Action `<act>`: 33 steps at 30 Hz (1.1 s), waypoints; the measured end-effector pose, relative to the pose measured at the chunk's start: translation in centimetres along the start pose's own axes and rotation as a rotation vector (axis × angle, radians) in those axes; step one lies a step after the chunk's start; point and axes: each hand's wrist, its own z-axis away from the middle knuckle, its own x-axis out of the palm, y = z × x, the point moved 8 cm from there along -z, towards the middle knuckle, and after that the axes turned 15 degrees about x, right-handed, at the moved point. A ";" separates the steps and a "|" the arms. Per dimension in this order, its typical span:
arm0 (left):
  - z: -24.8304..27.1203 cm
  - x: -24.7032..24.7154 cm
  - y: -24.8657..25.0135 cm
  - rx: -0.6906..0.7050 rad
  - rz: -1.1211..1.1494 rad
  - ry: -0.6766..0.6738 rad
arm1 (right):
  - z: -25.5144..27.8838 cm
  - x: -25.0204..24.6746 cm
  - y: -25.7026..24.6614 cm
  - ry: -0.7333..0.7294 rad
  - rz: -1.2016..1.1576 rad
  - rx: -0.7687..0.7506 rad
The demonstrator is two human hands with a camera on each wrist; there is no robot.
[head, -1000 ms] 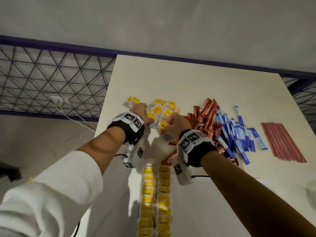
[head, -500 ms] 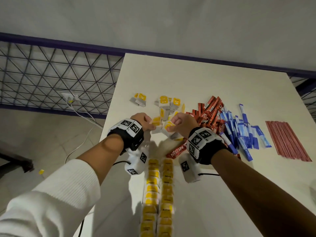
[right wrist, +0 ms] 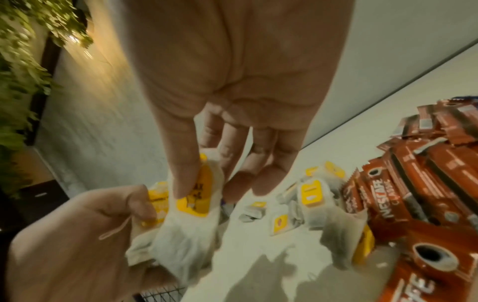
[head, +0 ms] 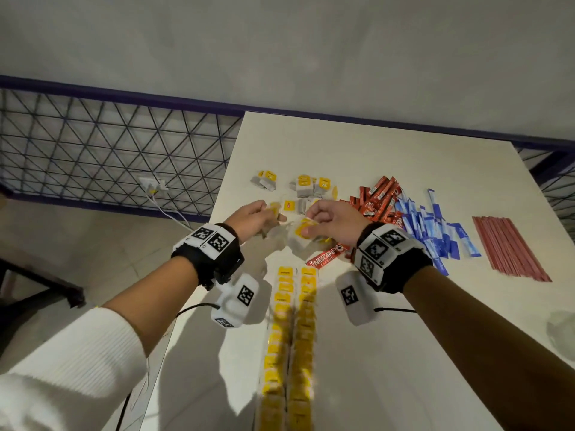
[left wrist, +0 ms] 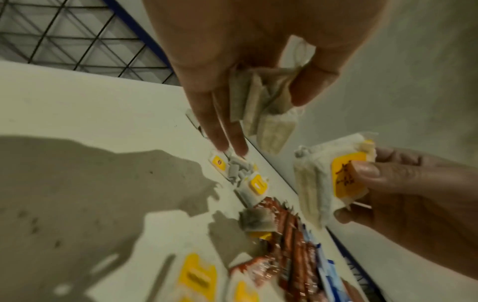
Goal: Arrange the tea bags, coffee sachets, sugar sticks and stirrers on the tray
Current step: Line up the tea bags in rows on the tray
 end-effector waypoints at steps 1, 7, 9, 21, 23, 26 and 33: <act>0.9 0.2 -0.2 -0.052 0.054 0.015 | 0.6 0.4 -0.1 -0.025 0.023 -0.007; 7.1 3.6 -1.4 -0.247 0.301 -0.023 | 5.1 3.0 0.4 -0.204 0.080 -0.009; 9.2 5.3 -2.2 -0.289 0.380 -0.094 | 6.3 3.9 1.1 -0.255 0.103 0.006; 16.4 8.3 -3.3 -0.190 0.440 -0.195 | 9.8 5.6 4.7 -0.120 0.155 -0.077; 16.9 7.9 -3.6 -0.153 0.450 -0.143 | 10.2 5.6 5.1 -0.082 0.113 -0.087; 17.5 7.7 -3.8 -0.103 0.447 -0.115 | 10.8 5.7 6.0 -0.041 0.050 -0.101; 18.9 7.1 -4.5 -0.078 0.392 -0.097 | 11.8 6.3 8.4 0.010 -0.076 -0.044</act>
